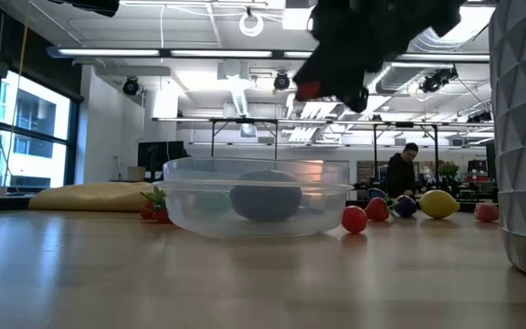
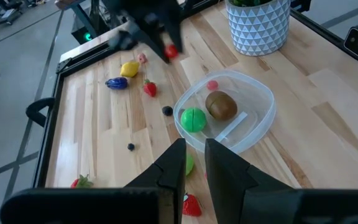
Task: Pick and placing Produce into tupperware
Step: Put the red cherry into the transparent bin
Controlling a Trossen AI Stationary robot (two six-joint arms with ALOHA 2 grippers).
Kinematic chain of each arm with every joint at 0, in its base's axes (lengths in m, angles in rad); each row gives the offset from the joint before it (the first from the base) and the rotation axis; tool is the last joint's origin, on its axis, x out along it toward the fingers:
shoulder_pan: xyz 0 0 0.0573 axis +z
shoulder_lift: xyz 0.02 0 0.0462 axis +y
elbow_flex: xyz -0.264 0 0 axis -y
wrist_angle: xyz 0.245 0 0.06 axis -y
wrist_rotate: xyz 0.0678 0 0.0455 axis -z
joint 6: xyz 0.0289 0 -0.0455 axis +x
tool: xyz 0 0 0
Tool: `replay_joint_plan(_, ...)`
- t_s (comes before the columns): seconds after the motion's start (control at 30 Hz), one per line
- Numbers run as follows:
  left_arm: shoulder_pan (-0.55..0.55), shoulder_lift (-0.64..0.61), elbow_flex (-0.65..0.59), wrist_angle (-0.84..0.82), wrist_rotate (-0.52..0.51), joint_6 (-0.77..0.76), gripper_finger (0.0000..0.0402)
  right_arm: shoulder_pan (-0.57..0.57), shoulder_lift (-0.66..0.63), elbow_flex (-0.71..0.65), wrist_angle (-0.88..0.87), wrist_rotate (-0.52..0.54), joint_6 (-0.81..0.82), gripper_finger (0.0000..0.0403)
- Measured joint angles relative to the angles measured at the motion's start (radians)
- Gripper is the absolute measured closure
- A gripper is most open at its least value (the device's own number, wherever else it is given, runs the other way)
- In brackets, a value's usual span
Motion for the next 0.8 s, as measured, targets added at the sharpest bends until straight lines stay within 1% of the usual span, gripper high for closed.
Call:
replay_joint_plan(0.2,0.000,0.000,0.000,0.000,0.000,0.000,0.0350,0.034,0.147,0.084,-0.068,-0.019,-0.088,0.0310)
replay_joint_plan(0.43,0.000,0.000,0.000,0.000,0.000,0.000,0.0350,0.052,0.277,0.223,-0.264,-0.018,-0.254,0.0310)
replay_joint_plan(0.57,0.000,0.000,0.000,0.000,0.000,0.000,0.0350,0.064,0.321,0.248,-0.314,-0.004,-0.300,0.0310)
replay_joint_plan(0.8,0.000,0.000,0.000,0.000,0.000,0.000,0.0350,0.065,0.325,0.242,-0.328,0.020,-0.307,0.0310)
